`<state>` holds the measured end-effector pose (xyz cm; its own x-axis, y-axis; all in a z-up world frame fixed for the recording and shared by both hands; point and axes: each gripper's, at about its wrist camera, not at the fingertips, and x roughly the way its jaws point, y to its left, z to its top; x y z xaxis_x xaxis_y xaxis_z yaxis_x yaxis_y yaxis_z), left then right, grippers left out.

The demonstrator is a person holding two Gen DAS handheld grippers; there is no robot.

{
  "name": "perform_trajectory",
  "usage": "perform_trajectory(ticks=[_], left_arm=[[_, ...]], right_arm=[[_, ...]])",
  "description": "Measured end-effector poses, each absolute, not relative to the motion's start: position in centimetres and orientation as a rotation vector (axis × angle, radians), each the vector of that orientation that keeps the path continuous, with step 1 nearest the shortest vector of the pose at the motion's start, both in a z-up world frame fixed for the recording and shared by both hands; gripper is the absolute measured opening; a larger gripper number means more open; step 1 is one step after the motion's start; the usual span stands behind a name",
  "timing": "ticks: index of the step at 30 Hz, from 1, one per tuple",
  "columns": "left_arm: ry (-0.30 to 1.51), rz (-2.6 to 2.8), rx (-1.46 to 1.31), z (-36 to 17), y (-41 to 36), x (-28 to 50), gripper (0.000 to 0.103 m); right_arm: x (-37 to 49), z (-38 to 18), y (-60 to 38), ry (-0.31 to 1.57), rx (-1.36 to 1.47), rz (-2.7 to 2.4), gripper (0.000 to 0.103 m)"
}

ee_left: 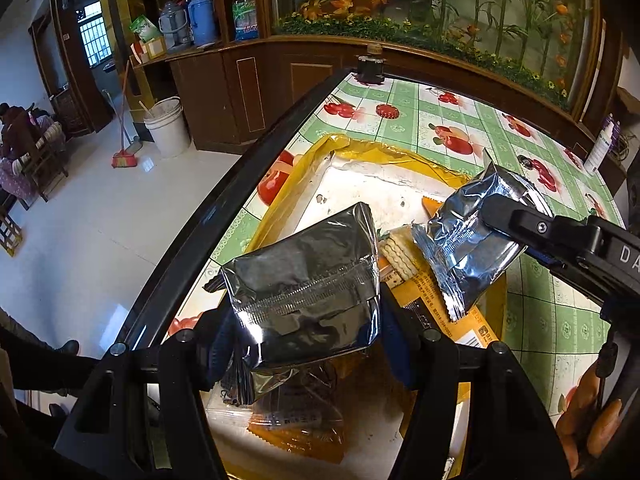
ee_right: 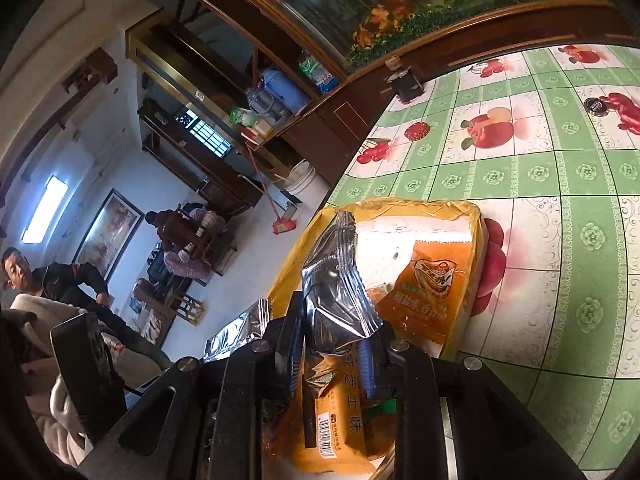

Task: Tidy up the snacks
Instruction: 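Lower both silver bags into the tray and open both tools, then move both open tools back over the remaining snacks on the table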

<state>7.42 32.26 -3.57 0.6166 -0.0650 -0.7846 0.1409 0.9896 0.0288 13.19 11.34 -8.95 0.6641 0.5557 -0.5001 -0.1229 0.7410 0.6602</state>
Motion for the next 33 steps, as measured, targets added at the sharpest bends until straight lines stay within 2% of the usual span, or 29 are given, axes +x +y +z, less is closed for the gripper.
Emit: perform_trajectory(ticks=[6, 8, 10, 11, 17, 20, 33], left_arm=[[0.890, -0.114, 0.088, -3.6, 32.2, 7.7, 0.067], [0.887, -0.111, 0.085, -3.6, 32.3, 7.6, 0.069], [0.877, -0.099, 0.085, -3.4, 32.4, 7.5, 0.070], [0.871, -0.092, 0.089, -3.2, 32.4, 7.5, 0.070], [0.789, -0.083, 0.085, -1.2, 32.3, 5.9, 0.072], [0.761, -0.107, 0.083, -0.2, 31.7, 5.0, 0.072], [0.647, -0.155, 0.095, 3.7, 29.4, 1.2, 0.072]], right_arm=[[14.0, -9.3, 11.5, 0.774, 0.614, 0.402, 0.028], [14.1, -9.5, 11.5, 0.782, 0.618, 0.392, 0.043], [14.0, -9.6, 11.4, 0.784, 0.616, 0.373, 0.068], [13.9, -9.6, 11.2, 0.784, 0.614, 0.360, 0.071], [12.1, -9.3, 9.8, 0.779, 0.618, 0.328, 0.074], [10.7, -9.2, 9.0, 0.777, 0.621, 0.320, 0.080], [4.3, -7.1, 5.7, 0.702, 0.636, 0.296, 0.080]])
